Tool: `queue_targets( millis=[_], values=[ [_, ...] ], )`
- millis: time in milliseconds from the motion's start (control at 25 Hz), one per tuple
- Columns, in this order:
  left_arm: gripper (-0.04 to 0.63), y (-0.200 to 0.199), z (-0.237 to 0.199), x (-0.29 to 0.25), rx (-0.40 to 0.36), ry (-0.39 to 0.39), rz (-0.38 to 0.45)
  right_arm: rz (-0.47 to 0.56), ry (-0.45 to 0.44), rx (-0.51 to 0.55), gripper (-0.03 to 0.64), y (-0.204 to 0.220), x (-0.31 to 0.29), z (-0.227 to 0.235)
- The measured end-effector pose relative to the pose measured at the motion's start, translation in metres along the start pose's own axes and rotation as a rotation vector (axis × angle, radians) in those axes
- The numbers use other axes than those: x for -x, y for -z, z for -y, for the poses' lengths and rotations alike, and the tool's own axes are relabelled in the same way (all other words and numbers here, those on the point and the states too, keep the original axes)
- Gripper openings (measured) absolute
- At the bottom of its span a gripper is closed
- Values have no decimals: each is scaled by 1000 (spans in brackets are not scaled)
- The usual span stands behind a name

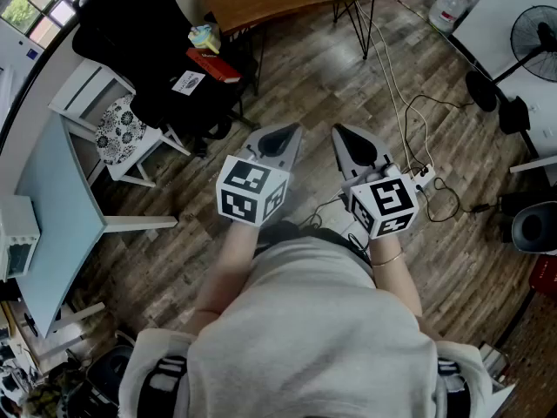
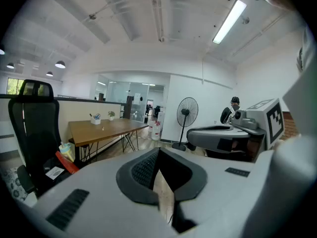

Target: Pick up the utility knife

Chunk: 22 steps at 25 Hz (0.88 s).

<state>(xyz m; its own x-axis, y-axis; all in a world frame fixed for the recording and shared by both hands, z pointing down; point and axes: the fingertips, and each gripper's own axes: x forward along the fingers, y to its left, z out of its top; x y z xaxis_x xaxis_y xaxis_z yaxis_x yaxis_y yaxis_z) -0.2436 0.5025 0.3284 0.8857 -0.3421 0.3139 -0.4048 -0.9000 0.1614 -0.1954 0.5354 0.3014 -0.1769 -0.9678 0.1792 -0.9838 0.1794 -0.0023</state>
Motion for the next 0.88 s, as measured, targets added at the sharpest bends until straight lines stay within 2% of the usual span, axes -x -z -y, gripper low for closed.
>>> queue_targets(
  millis=[240,600,680,800,880],
  values=[
    [12,-3,-8,2,11,0,9,-10,-28,1,11,0,-7,-6],
    [12,-4,-10,12,20,62,44,17,-18,18,11,-7,-17,-19],
    [12,-7,-12,17,21,86,74,24,-21,15,11,-8,-20,-23],
    [14,-19,-13,27,39,165,177,24,-15,18,12,-8,-26,-28],
    [14,-23,-18,33,49,182,215,29,-14,15,12,-7,-30,-31]
  ],
)
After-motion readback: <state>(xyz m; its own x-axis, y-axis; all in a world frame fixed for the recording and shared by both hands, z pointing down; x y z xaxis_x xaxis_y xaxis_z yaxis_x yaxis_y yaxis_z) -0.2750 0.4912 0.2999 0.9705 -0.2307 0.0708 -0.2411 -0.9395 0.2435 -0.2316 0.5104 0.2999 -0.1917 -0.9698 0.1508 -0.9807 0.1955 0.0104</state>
